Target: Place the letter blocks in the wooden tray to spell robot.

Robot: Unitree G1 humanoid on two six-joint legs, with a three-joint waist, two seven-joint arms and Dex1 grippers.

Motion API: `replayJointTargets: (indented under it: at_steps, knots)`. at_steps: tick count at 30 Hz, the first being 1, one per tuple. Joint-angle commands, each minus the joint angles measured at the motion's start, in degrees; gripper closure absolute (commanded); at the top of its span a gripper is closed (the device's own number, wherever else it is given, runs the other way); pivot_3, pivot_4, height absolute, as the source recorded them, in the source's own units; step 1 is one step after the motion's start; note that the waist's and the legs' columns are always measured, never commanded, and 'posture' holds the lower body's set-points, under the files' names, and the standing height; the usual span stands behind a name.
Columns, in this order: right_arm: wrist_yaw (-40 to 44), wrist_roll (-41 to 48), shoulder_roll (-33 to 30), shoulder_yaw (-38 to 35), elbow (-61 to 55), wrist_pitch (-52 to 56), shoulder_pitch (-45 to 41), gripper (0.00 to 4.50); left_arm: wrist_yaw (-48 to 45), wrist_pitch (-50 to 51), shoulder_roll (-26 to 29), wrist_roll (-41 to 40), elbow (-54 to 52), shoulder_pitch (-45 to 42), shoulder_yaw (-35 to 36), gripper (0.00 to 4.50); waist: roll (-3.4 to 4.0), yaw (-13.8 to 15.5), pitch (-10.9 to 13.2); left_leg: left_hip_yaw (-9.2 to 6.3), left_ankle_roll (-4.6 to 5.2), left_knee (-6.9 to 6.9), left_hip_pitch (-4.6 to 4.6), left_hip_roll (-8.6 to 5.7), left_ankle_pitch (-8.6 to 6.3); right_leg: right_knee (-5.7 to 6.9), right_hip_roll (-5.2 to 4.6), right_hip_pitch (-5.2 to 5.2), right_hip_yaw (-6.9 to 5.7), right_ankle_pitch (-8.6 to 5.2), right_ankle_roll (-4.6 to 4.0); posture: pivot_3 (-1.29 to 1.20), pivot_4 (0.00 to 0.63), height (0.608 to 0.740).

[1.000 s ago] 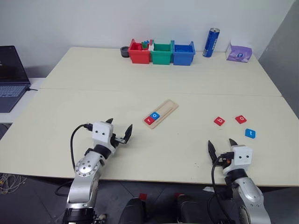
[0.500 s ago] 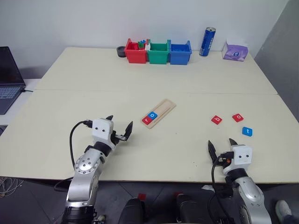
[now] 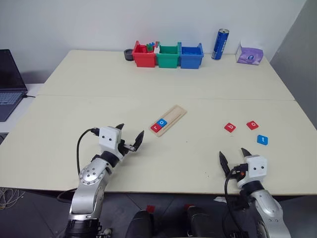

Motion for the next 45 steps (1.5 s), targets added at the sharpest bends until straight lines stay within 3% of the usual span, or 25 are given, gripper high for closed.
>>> replayJointTargets:
  at_steps: [1, 7, 14, 31, 45]
  knots:
    - [6.92, 6.35, -5.28, 2.54, -11.68, 6.66, 0.13, 0.04, -1.78, 2.33, 0.86, -0.16, -0.35, -2.56, -2.52, 0.00, -0.01, -0.03, -0.01, -0.02, 0.00, 0.01, 0.00, 0.00, 0.00, 0.00, 0.01, 0.00, -0.01, 0.00, 0.00, 0.00, 0.150, 0.740]
    - [8.82, 16.69, -13.14, -0.99, -20.95, 20.61, -6.03, 0.04, -0.33, 10.92, 0.96, 1.57, 3.65, -10.10, -5.27, 0.00, -0.07, -0.01, -0.03, -0.06, 0.01, 0.12, 0.00, -0.04, 0.02, 0.02, 0.08, 0.06, -0.14, 0.13, 0.04, 0.00, 0.150, 0.740]
    - [8.26, 21.49, -15.94, -1.67, -24.46, 27.05, -10.99, 0.04, 0.59, 14.94, 0.96, 3.76, 8.82, -16.71, -6.95, 0.00, -0.08, 0.02, -0.02, -0.09, 0.01, 0.07, -0.07, -0.05, 0.01, -0.04, 0.13, 0.01, -0.16, 0.12, 0.04, 0.00, 0.150, 0.740]
    - [11.87, 23.94, -19.96, 0.00, -27.10, 29.70, -11.00, 0.04, -1.77, 27.31, 1.24, 4.05, 13.73, -27.27, -9.10, 0.00, -0.11, 0.02, -0.01, -0.10, 0.01, 0.09, -0.08, -0.05, 0.01, -0.03, 0.13, 0.01, -0.24, 0.12, 0.05, 0.00, 0.150, 0.740]
    - [11.38, 24.95, -20.20, -0.12, -27.48, 30.87, -12.70, 0.04, -4.33, 33.39, 2.15, 4.78, 15.01, -29.37, -12.27, 0.00, -0.11, 0.02, -0.01, -0.10, 0.01, 0.09, -0.08, -0.04, 0.02, -0.03, 0.12, 0.01, -0.22, 0.12, 0.05, 0.00, 0.150, 0.740]
